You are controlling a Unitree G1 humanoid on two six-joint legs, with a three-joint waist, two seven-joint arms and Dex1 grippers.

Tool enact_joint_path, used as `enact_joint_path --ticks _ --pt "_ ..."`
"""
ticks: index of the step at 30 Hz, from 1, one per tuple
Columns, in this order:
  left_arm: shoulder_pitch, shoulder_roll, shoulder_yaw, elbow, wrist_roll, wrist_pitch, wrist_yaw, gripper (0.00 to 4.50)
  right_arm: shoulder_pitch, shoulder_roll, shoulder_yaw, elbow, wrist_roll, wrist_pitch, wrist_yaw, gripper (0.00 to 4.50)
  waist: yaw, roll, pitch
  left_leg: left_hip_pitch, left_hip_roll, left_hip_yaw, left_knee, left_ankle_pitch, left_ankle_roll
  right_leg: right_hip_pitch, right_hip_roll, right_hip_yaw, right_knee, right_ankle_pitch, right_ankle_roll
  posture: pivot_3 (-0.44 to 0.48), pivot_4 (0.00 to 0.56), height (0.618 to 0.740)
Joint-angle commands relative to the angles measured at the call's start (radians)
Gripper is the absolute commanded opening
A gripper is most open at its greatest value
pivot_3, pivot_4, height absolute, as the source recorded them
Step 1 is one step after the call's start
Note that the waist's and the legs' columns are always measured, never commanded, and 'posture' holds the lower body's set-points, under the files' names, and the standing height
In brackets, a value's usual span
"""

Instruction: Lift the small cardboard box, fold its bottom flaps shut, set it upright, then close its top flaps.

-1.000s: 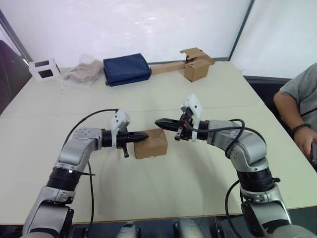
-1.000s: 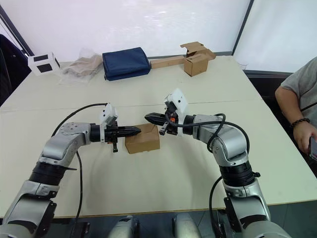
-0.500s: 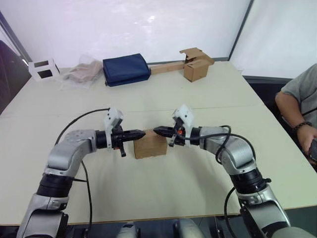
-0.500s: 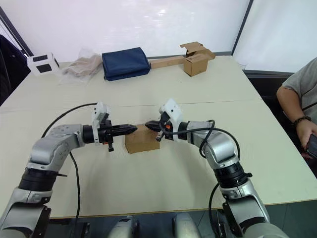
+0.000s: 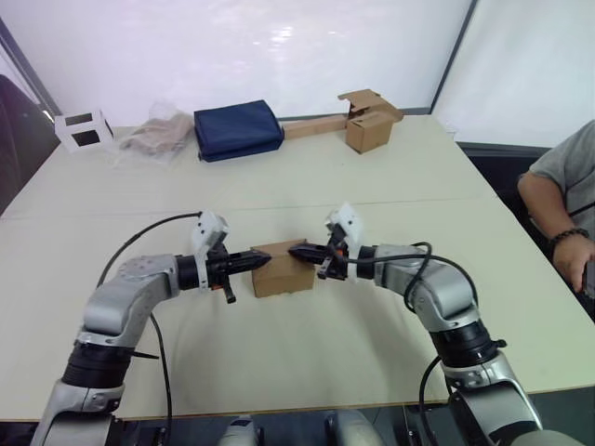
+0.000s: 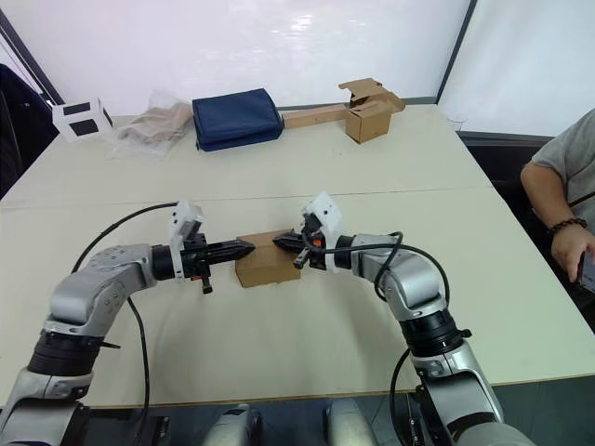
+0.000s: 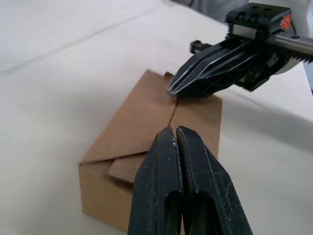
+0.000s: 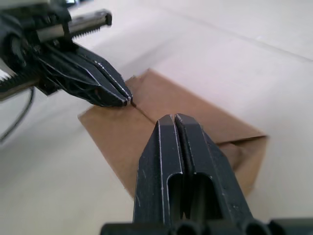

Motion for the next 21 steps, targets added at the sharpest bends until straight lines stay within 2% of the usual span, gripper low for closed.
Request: enact_joint_path --ticks 1,10,14,18,21 --pt "0.041 0.06 0.092 -0.1 -0.04 -0.002 0.005 0.07 -0.006 -0.059 -0.098 -0.146 0.085 0.061 -0.002 0.0 -0.001 0.0 0.0 0.0 0.0 0.0 0.0 0.0 0.0 0.0 0.0 0.0 0.0 0.0 0.0 0.0 0.15 0.74" --pt "0.171 0.195 0.284 -0.221 -0.127 0.054 0.033 0.07 0.132 -0.294 -0.233 -0.356 0.245 0.192 0.054 0.0 0.011 0.0 0.0 0.0 0.0 0.001 -0.001 0.0 0.0 0.001 0.0 0.0 -0.002 0.0 0.0 0.0 0.15 0.74" --pt "0.359 0.274 0.455 -0.335 -0.188 0.116 -0.008 0.07 0.256 -0.483 -0.313 -0.433 0.271 0.196 0.15 0.0 0.013 0.0 0.001 0.0 0.001 0.001 -0.002 -0.001 0.001 0.001 0.0 0.0 -0.004 0.0 0.0 0.0 0.15 0.74" --pt "0.461 0.31 0.532 -0.374 -0.2 0.133 -0.01 0.07 0.294 -0.56 -0.353 -0.424 0.303 0.181 0.191 0.0 0.02 0.0 0.001 0.001 0.001 0.002 -0.001 -0.001 0.003 0.003 0.0 0.0 -0.006 0.0 0.0 0.0 0.15 0.74" --pt "0.521 0.301 0.606 -0.398 -0.253 0.159 -0.003 0.07 0.297 -0.582 -0.359 -0.419 0.302 0.169 0.181 0.0 0.024 0.0 0.001 0.005 0.001 0.002 -0.001 -0.002 0.003 0.007 0.0 0.0 -0.006 0.0 -0.001 0.0 0.15 0.74"
